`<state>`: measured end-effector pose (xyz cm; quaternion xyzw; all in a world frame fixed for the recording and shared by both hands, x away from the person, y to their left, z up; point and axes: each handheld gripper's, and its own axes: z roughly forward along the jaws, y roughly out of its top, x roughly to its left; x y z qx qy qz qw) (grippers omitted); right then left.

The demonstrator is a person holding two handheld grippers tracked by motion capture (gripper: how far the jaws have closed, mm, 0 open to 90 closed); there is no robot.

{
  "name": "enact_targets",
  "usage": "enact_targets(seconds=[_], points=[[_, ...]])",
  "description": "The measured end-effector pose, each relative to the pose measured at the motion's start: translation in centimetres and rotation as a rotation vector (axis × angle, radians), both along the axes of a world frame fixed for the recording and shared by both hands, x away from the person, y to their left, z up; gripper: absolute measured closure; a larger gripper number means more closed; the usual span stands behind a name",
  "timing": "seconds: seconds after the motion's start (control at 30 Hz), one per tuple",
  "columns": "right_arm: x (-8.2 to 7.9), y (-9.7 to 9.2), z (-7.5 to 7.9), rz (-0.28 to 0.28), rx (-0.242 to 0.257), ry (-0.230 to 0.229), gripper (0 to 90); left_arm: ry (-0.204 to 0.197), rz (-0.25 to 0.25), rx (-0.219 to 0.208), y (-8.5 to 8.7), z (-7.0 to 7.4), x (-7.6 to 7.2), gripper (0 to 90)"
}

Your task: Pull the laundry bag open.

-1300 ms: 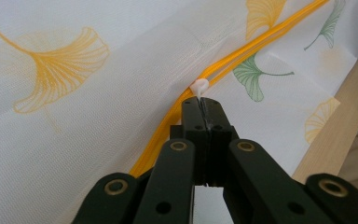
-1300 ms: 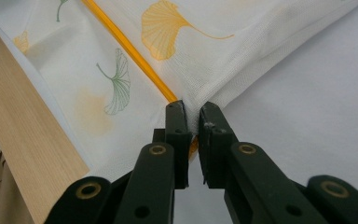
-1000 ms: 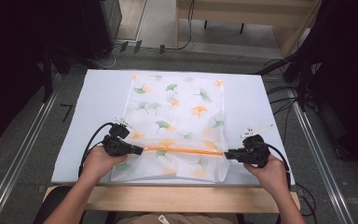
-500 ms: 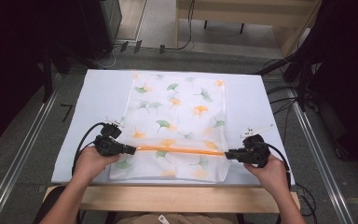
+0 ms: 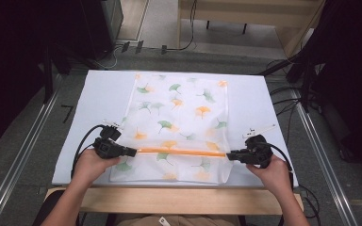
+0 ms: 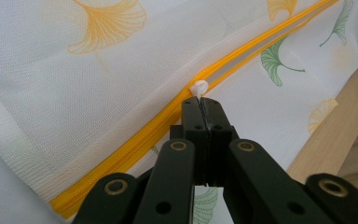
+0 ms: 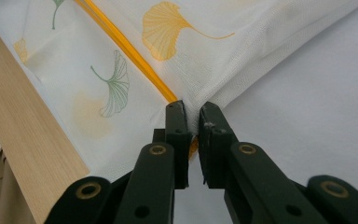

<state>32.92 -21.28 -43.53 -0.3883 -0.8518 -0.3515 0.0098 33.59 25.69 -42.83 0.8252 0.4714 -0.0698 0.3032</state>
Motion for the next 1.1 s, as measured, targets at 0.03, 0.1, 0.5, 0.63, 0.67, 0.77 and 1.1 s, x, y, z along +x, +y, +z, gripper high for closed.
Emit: enact_targets(seconds=[0.03, 0.1, 0.5, 0.63, 0.67, 0.77, 1.1], points=[[0.0, 0.0, 0.0, 0.0, 0.0, 0.001, 85.3, 0.0, -0.005, 0.002, 0.0, 0.0, 0.0, 90.0], [0.0, 0.0, 0.0, -0.001, -0.002, 0.0, 85.3, 0.005, -0.004, 0.004, 0.0, 0.0, 0.0, 90.0], [0.1, -0.1, 0.0, 0.005, 0.003, -0.002, 85.3, -0.001, 0.012, 0.011, 0.9, 0.1, 0.0, 90.0], [0.2, -0.2, 0.0, 0.0, 0.002, 0.003, 85.3, -0.004, 0.035, 0.016, 2.1, 0.2, -0.2, 90.0], [0.2, -0.2, 0.0, 0.003, 0.003, 0.002, 85.3, -0.004, 0.042, 0.015, 2.4, 0.2, -0.3, 90.0], [0.3, -0.1, 0.0, 0.003, 0.001, 0.005, 85.3, -0.005, 0.059, 0.015, 3.1, 0.2, -0.4, 90.0], [0.3, -0.1, 0.0, 0.005, 0.002, 0.004, 85.3, 0.004, 0.059, 0.004, 3.3, 0.2, -0.3, 90.0]])
